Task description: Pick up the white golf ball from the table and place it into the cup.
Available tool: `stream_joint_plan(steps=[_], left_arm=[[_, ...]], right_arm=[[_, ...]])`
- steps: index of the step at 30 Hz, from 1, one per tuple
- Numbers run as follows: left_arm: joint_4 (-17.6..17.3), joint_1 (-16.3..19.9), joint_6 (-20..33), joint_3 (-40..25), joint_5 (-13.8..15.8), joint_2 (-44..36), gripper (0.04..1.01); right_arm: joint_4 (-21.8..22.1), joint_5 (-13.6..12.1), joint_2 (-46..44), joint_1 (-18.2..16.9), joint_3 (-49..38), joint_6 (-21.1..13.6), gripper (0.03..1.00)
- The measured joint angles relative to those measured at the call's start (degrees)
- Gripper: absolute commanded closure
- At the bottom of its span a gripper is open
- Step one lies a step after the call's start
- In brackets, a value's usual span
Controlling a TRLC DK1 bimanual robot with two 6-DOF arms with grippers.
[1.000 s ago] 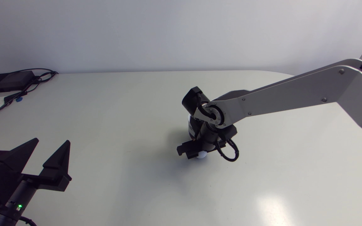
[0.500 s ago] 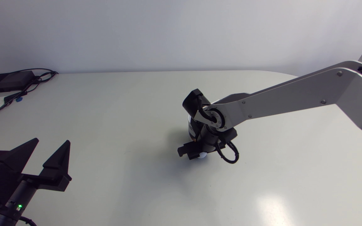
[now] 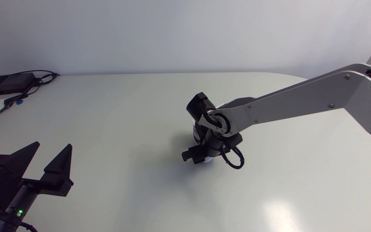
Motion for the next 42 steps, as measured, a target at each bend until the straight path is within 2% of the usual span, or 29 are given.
stream_joint_plan(steps=[10, 17, 28, 33, 42], left_arm=[[0.00, -0.17, 0.00, 0.00, 0.00, 0.00, 0.051], [0.00, -0.31, 0.00, 0.00, 0.00, 0.00, 0.051], [0.00, -0.33, 0.00, 0.00, 0.00, 0.00, 0.051], [0.00, -0.37, 0.00, 0.00, 0.00, 0.00, 0.051], [0.00, -0.37, 0.00, 0.00, 0.00, 0.00, 0.051]], right_arm=[[0.31, 0.17, -1.49, 0.00, -1.51, -0.02, 0.546], [-0.79, 0.17, -7.15, 0.00, -2.01, -0.48, 0.546], [-6.56, 0.61, -19.54, -0.87, -0.55, -1.99, 0.546], [-6.27, 0.59, -17.86, -2.49, 3.32, -3.41, 0.544], [-3.67, 0.59, -6.49, -3.39, 10.71, -4.57, 0.544]])
